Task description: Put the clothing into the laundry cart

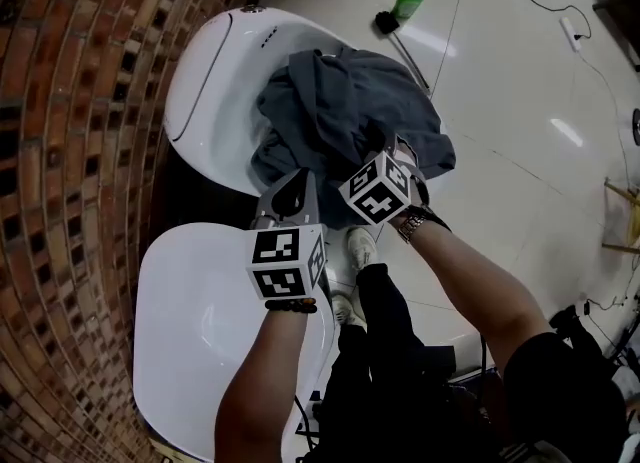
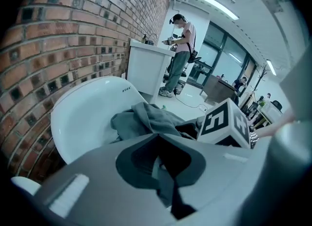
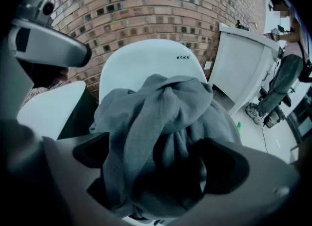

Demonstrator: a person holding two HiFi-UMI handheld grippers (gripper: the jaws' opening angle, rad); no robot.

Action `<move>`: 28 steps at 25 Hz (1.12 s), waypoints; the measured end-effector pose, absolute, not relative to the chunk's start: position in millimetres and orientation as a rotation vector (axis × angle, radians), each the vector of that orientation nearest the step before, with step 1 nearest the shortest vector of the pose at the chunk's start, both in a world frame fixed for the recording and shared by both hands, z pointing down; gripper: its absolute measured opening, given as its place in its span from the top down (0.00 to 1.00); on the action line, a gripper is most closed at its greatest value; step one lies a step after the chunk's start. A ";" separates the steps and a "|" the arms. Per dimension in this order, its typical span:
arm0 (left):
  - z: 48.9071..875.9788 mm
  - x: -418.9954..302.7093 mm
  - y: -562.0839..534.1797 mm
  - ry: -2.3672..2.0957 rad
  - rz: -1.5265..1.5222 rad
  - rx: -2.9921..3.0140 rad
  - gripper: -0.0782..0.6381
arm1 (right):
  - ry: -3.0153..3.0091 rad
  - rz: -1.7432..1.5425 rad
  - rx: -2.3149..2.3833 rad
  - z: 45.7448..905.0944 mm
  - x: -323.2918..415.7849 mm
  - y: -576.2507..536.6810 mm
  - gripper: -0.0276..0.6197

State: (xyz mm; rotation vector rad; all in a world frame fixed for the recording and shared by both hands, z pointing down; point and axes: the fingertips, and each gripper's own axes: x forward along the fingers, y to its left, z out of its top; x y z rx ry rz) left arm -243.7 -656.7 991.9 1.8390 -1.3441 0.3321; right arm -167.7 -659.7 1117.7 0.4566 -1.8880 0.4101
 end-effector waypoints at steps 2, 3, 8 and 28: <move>1003.0 -242.8 -656.2 -1.341 0.333 1.833 0.89 | -1.866 0.391 0.452 1137.1 -165.7 -657.6 0.05; 1008.9 -241.8 -654.5 -1.339 0.335 1.830 0.89 | -1.861 0.387 0.457 1145.3 -164.7 -656.3 0.05; 1028.8 -244.5 -648.5 -1.323 0.347 1.782 0.89 | -1.839 0.395 0.459 1165.9 -165.3 -659.5 0.07; 947.3 -234.6 -649.2 -1.373 0.360 1.851 0.89 | -1.983 0.538 0.595 1042.7 -159.9 -665.6 0.82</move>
